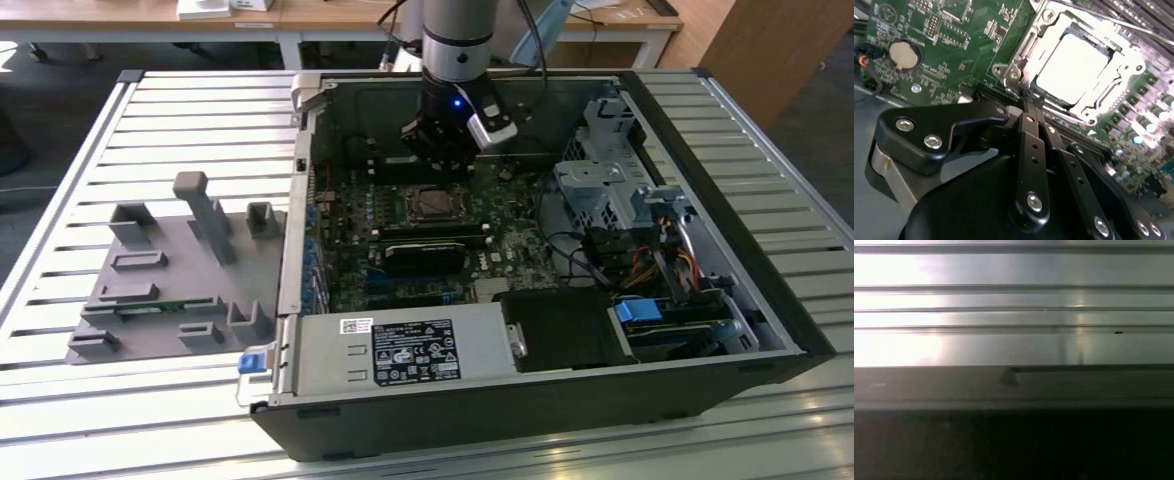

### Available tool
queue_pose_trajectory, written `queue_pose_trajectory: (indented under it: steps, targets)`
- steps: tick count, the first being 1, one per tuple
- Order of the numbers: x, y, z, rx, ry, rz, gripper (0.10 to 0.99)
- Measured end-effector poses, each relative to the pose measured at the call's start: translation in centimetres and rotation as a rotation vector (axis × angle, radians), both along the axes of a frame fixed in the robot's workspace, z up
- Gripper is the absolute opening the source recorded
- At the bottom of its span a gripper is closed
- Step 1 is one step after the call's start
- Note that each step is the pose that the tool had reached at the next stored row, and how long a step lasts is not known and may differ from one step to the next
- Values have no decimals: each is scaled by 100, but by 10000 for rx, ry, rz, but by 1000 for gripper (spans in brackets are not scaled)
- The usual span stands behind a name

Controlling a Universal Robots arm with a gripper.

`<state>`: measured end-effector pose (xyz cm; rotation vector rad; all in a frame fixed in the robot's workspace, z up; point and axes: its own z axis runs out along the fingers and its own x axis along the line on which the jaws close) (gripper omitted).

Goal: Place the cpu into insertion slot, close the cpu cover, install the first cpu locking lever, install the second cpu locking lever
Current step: 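Install the first cpu locking lever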

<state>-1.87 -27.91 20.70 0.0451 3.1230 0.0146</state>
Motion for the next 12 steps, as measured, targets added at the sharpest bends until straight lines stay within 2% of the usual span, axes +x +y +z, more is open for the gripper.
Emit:
queue_pose_trajectory:
  steps: [4, 12]
  targets:
    - [0, 0, 45, 1, 0, 0, 106]
    - [0, -15, 46, 1, 0, 0, 106]
